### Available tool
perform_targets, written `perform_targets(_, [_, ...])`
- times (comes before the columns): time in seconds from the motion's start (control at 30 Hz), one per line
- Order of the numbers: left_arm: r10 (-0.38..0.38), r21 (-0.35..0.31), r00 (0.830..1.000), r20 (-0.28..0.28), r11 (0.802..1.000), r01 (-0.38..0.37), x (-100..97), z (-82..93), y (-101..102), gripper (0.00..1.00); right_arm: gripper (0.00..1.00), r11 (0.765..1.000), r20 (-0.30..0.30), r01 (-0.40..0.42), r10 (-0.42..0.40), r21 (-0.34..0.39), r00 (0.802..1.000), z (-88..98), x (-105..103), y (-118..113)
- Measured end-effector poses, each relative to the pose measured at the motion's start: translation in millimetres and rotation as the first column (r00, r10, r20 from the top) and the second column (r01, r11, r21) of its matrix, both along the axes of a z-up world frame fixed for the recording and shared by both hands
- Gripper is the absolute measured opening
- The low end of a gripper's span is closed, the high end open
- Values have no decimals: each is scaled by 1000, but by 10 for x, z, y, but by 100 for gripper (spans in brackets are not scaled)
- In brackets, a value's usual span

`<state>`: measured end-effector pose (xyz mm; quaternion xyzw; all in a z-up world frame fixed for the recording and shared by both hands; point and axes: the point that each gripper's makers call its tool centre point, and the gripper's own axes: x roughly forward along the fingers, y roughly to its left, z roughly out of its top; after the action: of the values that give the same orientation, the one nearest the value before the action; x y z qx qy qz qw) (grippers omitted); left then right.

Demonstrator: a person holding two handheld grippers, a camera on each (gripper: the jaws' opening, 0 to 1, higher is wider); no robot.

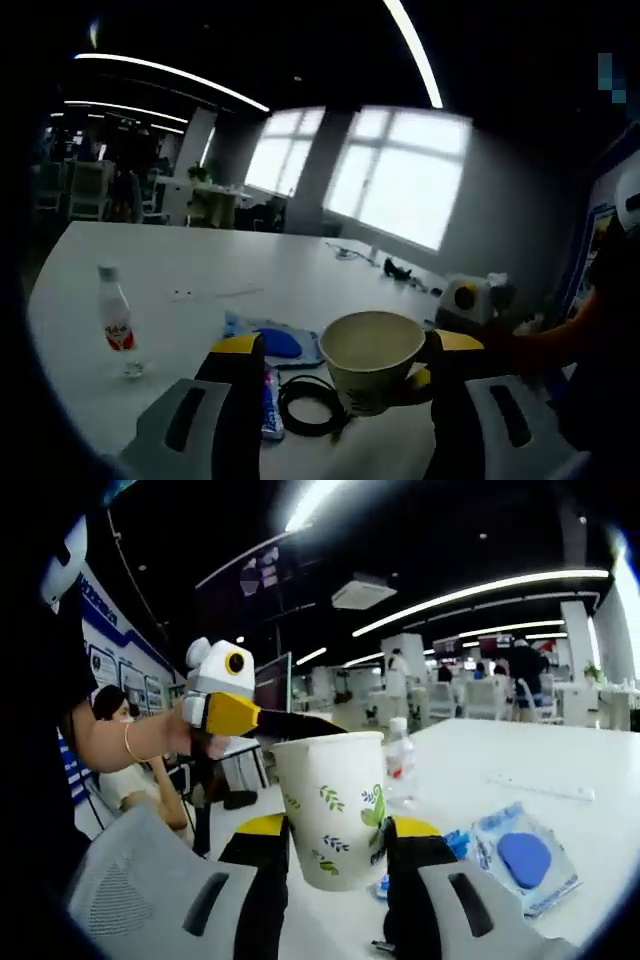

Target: Arrange the tabletop items into an orderly group along one side of the table until the central work area is clear of visible clutter.

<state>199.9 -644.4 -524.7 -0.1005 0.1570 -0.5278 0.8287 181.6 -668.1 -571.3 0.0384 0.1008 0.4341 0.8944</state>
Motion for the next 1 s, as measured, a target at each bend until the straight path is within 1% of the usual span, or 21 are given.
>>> perform_targets(0.07, [1,-8,1000,-8,1000,-1,-28,-26,-27,69,35,1000,-5,10,-10,8,1000,5,6,6])
perform_targets(0.13, [7,-34,1000,-28,999,-8,-51,-31,-58,69,35,1000,-4,14,-13,8,1000,9,10,15])
perform_targets(0.27, [17,-23,999,-27,1000,-18,-61,-82,-100,67,35,1000,0,15,-15,17,1000,32,15,49])
perform_targets(0.37, [4,-39,999,-54,999,-6,-89,-91,-140,64,35,1000,13,10,-11,21,1000,59,10,87])
perform_targets(0.47, [-6,-32,998,-57,999,4,-120,-125,-169,61,35,1000,19,8,-9,21,1000,68,12,96])
perform_targets(0.53, [-9,-32,998,-64,999,7,-136,-139,-177,58,35,1000,22,7,-8,17,1000,68,9,103])
perform_targets(0.6, [-10,-57,997,-76,998,5,-148,-124,-191,55,35,1000,21,4,-5,17,1000,68,1,108])
perform_targets(0.67, [-6,-63,997,-73,998,2,-149,-124,-193,54,35,1000,20,1,-1,15,1000,64,-11,114])
perform_targets(0.83, [2,-50,998,-67,999,-6,-163,-165,-196,48,35,1000,21,-9,9,2,1000,47,-35,127])
perform_targets(1.0, [9,-58,997,-75,998,-13,-161,-184,-185,47,35,1000,21,-14,14,-7,1000,34,-46,129])
